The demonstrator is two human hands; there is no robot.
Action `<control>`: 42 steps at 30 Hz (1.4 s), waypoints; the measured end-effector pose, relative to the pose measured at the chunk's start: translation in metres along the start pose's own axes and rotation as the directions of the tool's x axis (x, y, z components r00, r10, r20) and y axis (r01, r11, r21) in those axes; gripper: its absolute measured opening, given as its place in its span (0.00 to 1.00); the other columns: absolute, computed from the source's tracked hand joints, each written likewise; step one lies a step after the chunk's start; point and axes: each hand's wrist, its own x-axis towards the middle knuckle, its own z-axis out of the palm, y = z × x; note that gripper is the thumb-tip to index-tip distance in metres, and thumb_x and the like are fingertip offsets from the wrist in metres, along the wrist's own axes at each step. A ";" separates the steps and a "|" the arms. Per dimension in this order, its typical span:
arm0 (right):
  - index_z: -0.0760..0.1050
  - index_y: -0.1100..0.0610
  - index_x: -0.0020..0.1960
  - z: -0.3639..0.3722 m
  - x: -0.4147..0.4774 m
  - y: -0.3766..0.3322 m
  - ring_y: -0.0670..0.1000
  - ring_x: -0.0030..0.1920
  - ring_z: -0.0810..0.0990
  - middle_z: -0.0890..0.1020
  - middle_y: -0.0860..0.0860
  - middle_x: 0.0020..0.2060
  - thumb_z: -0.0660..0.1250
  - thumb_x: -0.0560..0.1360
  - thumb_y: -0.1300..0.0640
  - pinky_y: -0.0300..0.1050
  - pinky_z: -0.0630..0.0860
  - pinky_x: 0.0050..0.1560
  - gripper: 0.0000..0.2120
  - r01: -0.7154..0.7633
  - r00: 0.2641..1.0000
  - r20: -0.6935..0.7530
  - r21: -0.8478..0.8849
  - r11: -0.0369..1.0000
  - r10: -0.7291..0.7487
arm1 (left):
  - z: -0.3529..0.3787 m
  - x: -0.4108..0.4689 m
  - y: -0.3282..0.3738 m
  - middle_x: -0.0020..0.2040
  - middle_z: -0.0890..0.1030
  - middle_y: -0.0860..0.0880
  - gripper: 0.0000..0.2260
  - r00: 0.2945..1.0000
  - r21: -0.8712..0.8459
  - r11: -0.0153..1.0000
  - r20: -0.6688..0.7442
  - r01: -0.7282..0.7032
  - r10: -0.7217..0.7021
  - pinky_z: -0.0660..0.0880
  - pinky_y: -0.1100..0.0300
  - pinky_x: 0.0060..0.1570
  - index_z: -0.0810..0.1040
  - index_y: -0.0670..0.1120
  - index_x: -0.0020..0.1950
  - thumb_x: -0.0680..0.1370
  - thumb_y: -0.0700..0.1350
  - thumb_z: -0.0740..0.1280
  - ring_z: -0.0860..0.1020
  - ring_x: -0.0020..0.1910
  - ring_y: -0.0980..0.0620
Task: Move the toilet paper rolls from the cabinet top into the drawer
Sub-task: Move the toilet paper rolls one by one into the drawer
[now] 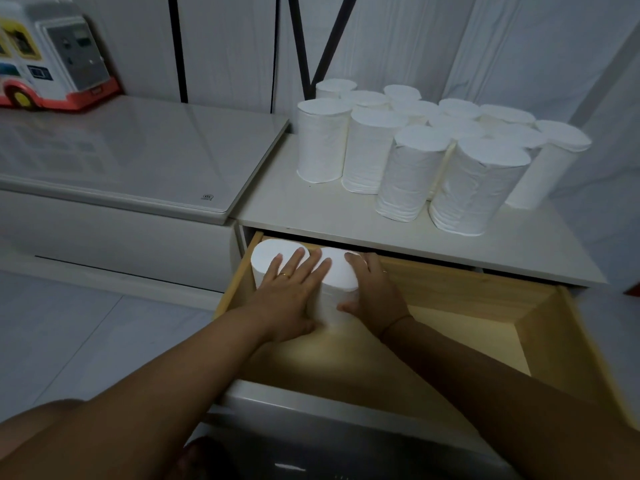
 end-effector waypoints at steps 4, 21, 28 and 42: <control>0.63 0.55 0.70 -0.034 0.008 0.000 0.56 0.61 0.70 0.71 0.55 0.64 0.73 0.66 0.45 0.49 0.69 0.61 0.37 0.084 0.992 0.100 -0.056 0.995 -0.078 | 0.001 0.010 0.009 0.77 0.32 0.49 0.45 0.998 0.001 0.999 0.043 0.039 -0.039 0.29 0.43 0.69 0.32 0.56 0.75 0.74 0.63 0.63 0.31 0.75 0.44; 0.56 0.57 0.73 -0.167 0.098 0.035 0.56 0.73 0.59 0.63 0.57 0.72 0.66 0.69 0.38 0.53 0.44 0.74 0.41 0.038 0.963 -0.220 -0.465 0.885 -0.157 | 0.004 0.033 0.017 0.79 0.43 0.50 0.30 0.992 -0.063 0.996 -0.100 0.065 -0.072 0.36 0.44 0.72 0.42 0.54 0.77 0.80 0.60 0.52 0.41 0.78 0.49; 0.58 0.54 0.72 -0.183 0.107 0.034 0.62 0.62 0.64 0.65 0.57 0.66 0.71 0.65 0.61 0.52 0.63 0.60 0.39 0.095 0.980 -0.101 -0.508 0.856 -0.169 | 0.003 0.036 0.020 0.79 0.50 0.50 0.32 0.987 -0.068 0.993 -0.125 0.095 -0.102 0.40 0.42 0.73 0.45 0.52 0.78 0.79 0.61 0.55 0.50 0.77 0.48; 0.53 0.44 0.72 -0.214 0.128 0.036 0.61 0.67 0.61 0.63 0.52 0.70 0.78 0.58 0.45 0.58 0.60 0.64 0.50 0.116 0.989 0.136 -0.473 0.873 -0.057 | 0.003 0.037 0.024 0.79 0.43 0.50 0.31 0.993 -0.065 0.993 -0.063 0.096 -0.100 0.35 0.41 0.71 0.40 0.50 0.78 0.81 0.59 0.52 0.39 0.77 0.48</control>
